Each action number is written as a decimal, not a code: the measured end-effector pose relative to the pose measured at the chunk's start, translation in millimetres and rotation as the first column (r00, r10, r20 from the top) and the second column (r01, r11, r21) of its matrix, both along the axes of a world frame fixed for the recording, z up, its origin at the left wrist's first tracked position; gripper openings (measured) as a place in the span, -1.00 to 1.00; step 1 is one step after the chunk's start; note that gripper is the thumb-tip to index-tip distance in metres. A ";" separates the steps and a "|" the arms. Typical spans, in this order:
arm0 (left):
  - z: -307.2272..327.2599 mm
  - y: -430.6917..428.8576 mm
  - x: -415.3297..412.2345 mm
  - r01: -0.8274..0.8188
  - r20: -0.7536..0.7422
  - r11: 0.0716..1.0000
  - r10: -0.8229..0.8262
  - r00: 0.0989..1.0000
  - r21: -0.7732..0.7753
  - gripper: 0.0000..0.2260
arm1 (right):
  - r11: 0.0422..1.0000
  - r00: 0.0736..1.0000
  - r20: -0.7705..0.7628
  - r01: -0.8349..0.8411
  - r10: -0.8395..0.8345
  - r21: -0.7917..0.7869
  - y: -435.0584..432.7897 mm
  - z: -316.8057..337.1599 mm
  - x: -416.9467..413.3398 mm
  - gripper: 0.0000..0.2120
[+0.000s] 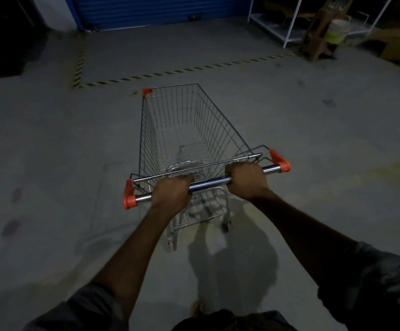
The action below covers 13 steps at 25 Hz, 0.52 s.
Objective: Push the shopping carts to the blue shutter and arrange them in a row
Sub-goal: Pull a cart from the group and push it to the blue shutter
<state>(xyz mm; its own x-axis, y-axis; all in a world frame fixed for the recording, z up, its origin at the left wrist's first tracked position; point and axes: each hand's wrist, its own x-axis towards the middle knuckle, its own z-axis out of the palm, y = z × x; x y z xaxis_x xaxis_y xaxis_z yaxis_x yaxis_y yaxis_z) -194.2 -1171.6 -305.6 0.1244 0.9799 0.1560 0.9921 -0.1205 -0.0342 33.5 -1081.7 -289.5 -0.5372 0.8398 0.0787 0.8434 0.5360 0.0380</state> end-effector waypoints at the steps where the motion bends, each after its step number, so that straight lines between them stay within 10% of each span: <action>1: -1.6 5.0 0.0 -0.057 -0.034 0.998 0.057 0.998 0.007 -0.75 | 1.000 1.000 0.008 0.014 -0.014 0.024 5.5 -1.0 -3.9 -0.87; 13: 4.3 146.9 -56.6 -0.223 -0.061 0.974 0.221 0.973 -0.033 -0.63 | 0.999 0.999 0.051 0.018 -0.017 -0.032 154.8 3.8 -69.6 -0.91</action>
